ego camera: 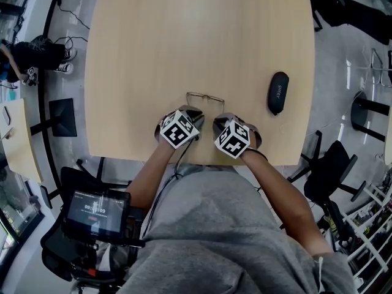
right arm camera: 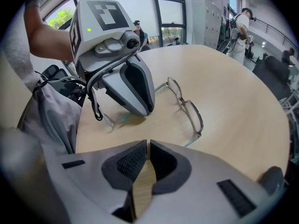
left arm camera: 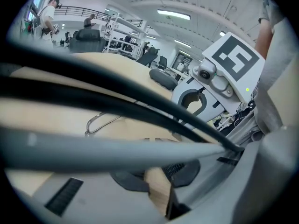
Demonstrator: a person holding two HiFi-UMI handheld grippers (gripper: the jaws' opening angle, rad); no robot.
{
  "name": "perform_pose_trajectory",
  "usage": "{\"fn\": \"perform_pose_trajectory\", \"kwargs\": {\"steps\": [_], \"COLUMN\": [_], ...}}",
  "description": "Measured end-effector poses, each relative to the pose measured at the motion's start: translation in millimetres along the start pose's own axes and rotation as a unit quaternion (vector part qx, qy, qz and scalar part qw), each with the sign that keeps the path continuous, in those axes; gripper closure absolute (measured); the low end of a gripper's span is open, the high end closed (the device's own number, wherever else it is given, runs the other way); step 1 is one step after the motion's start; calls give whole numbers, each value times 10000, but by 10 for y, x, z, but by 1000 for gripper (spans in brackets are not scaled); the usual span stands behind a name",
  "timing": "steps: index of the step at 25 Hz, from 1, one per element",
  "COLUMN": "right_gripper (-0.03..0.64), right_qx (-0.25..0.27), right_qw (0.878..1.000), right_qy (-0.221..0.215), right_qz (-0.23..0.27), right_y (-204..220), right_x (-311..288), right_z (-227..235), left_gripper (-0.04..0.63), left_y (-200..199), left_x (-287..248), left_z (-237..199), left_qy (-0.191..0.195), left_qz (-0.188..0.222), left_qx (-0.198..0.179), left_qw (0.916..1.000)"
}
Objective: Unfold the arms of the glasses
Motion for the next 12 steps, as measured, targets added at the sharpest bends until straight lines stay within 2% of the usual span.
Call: {"fn": "perform_pose_trajectory", "kwargs": {"steps": [12], "right_gripper": [589], "right_qx": [-65], "right_qw": [9996], "right_qy": [247], "right_qz": [-131], "right_y": [150], "right_x": [75], "right_z": [186], "left_gripper": [554], "left_y": [10], "left_x": [26], "left_z": [-1], "left_qy": [35], "left_qz": [-52], "left_qx": [16], "left_qw": [10000]}}
Point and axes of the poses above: the fingertips, and each gripper's own axes: x backward along the fingers, z to its right, y out of its underside, the point moved 5 cm from there along x, backward along the fingers, and after that the axes turned 13 degrees about -x, right-handed, at the moved point
